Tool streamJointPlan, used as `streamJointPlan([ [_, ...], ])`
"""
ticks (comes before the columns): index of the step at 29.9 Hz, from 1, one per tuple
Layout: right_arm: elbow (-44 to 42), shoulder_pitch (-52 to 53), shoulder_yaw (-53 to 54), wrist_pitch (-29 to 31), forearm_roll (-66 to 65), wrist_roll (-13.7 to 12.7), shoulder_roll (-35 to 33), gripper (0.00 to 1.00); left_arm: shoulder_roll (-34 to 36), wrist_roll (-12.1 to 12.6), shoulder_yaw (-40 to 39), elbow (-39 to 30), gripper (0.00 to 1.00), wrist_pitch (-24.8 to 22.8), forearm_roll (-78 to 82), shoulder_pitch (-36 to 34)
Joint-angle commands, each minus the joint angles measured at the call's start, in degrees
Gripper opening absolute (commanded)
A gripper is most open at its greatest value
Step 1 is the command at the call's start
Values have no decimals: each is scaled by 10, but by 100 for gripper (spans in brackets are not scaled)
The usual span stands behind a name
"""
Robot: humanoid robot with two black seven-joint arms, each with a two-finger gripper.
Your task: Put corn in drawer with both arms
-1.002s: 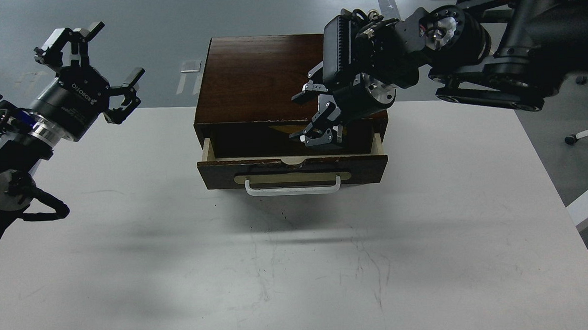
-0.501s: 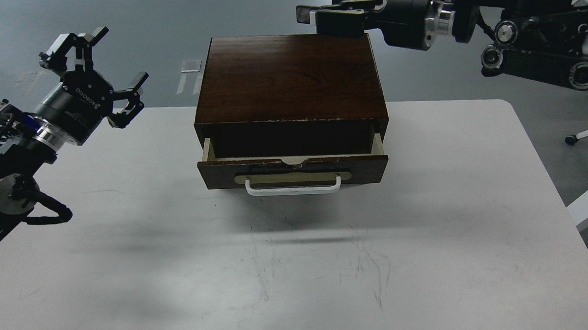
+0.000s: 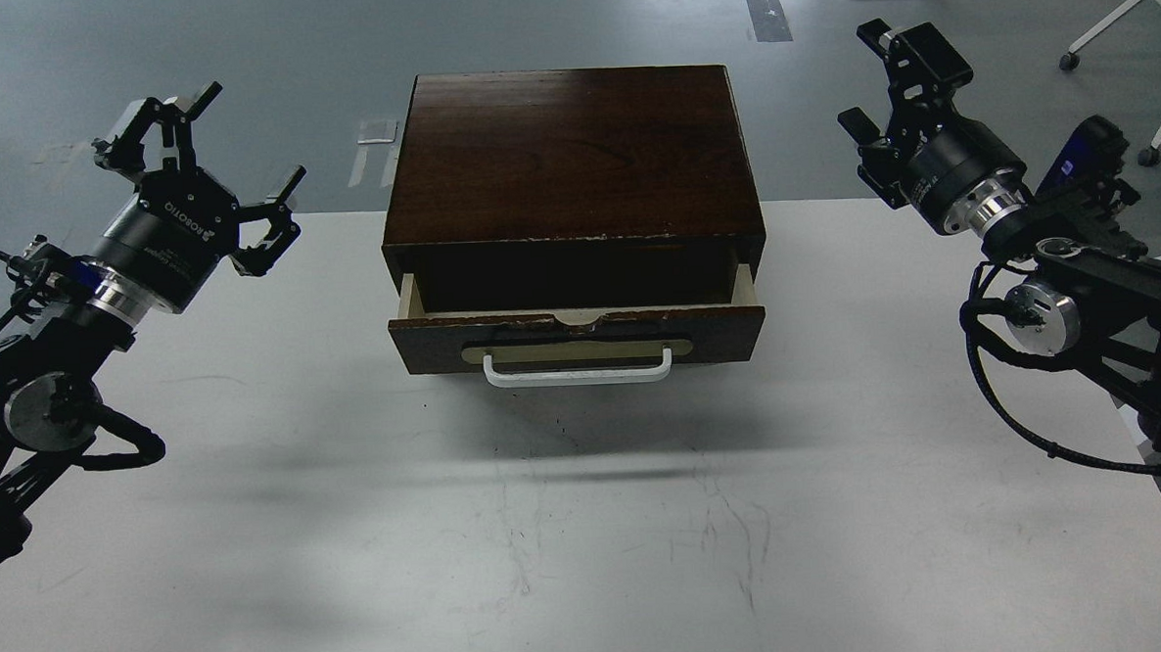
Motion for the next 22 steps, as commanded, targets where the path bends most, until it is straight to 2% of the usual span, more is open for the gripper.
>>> streamJointPlan([
  [1,-14,-55,37,9,82,0,7,100,-5,0,-1,1,98,0,0,7],
  [7,-16,-98,38,45,87,0,31,100,-22,0,-8,3,98,-1,0,9],
  [22,-9,-110,36,44,84,0,60,100,-27,1,-19,3,98,-4,0,18],
])
